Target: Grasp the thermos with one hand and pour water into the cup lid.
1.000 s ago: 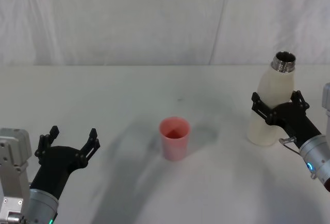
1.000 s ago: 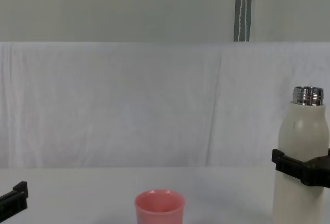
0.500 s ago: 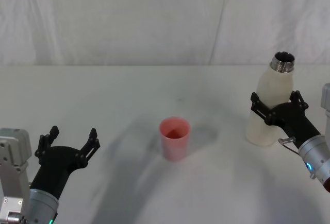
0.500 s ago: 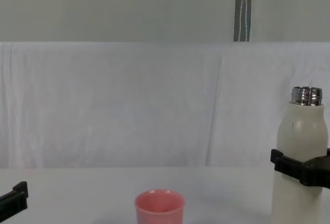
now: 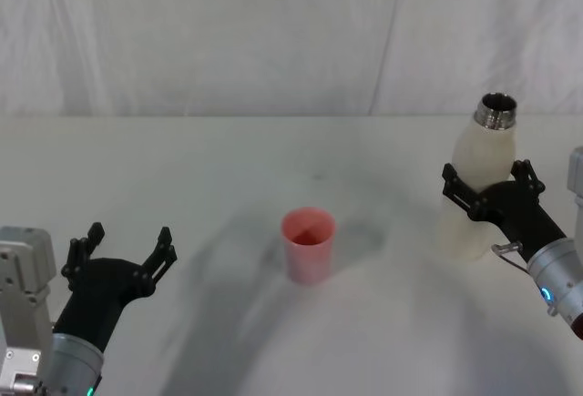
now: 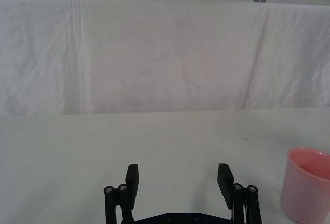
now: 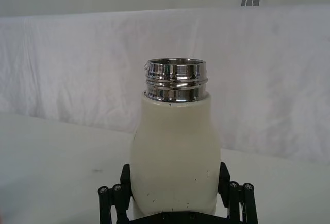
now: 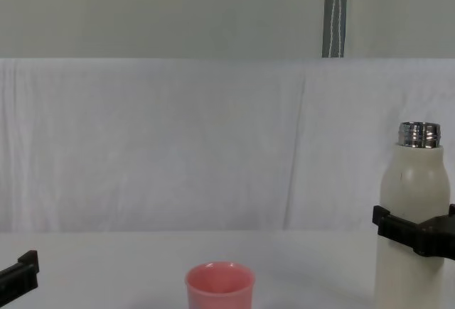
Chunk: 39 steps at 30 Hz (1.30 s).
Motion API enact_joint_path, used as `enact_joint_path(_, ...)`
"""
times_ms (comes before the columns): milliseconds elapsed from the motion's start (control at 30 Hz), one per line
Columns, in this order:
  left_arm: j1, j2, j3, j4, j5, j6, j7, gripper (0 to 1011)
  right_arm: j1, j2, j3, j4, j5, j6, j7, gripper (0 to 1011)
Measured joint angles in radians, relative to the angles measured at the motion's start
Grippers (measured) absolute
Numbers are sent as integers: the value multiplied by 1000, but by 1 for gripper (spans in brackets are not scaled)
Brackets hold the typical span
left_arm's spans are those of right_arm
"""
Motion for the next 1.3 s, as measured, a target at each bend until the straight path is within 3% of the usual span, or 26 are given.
enact_joint_path(567, 0, 0, 0, 0, 0, 0, 0, 1001, -4, 0, 1, -5, 1, 1, 0, 1001)
enact_joint_path(1300, 0, 0, 0, 0, 0, 0, 0, 1001, -58, 14, 13, -82, 4, 22, -12, 1001)
